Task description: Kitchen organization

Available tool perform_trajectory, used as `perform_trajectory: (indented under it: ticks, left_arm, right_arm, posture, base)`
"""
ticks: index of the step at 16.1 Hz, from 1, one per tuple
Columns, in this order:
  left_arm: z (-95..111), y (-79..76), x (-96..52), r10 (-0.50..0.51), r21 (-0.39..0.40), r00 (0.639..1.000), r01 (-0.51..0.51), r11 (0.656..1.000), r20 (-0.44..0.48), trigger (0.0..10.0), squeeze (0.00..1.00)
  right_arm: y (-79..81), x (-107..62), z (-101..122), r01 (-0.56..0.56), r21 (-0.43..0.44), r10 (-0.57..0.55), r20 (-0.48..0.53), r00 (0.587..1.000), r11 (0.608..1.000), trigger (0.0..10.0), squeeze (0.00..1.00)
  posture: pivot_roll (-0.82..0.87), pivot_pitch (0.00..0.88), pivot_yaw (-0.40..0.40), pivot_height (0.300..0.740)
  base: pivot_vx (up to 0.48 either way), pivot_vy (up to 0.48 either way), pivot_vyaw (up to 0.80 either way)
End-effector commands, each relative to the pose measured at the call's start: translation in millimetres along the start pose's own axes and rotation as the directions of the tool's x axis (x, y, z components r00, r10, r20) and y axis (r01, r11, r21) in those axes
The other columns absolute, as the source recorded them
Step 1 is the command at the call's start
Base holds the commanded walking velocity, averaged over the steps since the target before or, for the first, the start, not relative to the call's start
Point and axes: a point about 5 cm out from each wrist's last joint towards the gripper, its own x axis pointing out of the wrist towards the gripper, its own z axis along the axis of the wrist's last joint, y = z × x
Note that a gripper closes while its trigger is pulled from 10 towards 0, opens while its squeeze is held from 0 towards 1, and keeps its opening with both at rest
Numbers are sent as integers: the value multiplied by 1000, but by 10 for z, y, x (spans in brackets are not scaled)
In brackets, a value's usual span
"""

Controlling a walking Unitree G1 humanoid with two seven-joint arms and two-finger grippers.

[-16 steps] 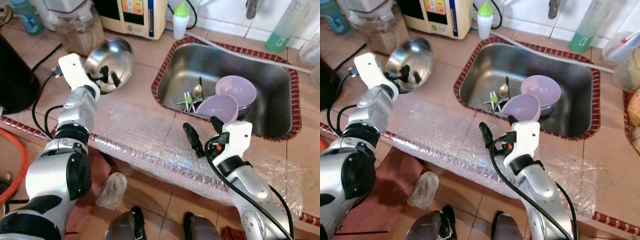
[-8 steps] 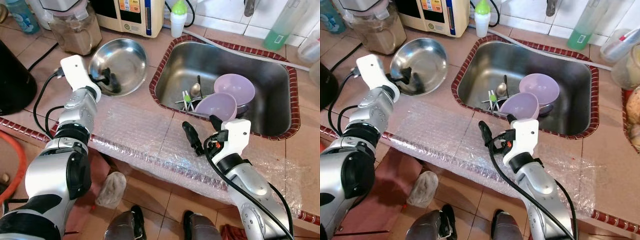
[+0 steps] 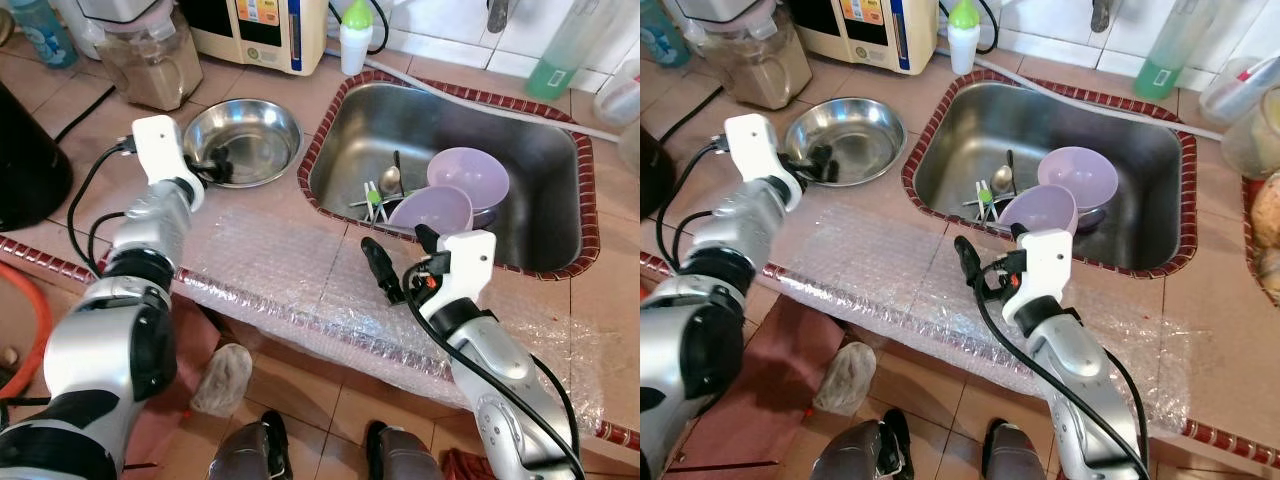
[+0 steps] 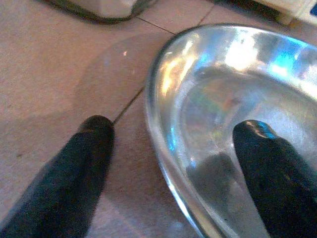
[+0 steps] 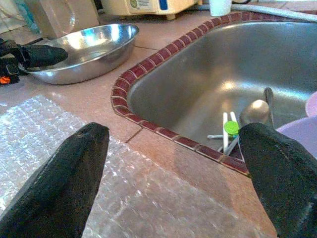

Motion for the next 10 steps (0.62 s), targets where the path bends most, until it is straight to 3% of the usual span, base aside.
perform_trajectory:
  ticks: [1,2,6,10]
  left_arm:
    - [-183,-50,-8,-70,-72,992,62,995,-108,0,0]
    - [-195,-81,-8,-109,-110,986,95,989,-125,0,0]
    - [-232,-54,-26,-140,-123,980,123,985,-141,0,0]
    - [-235,-45,-39,-182,-75,971,172,982,-153,0,0]
  right_arm:
    - [8,17,-22,-6,4,6,-6,1000,1000,10000,0]
    - [25,38,-4,-24,14,24,4,1000,1000,10000,0]
    - [127,119,94,-136,34,135,40,990,990,10000,0]
    - [167,217,124,-205,25,203,42,978,979,10000,0]
  posture:
    - [-178,173,46,740]
    - [-177,169,48,740]
    - [-173,140,49,740]
    - [-164,127,41,740]
  base:
    - [0,0,0]
    - [0,0,0]
    - [0,0,0]
    - [0,0,0]
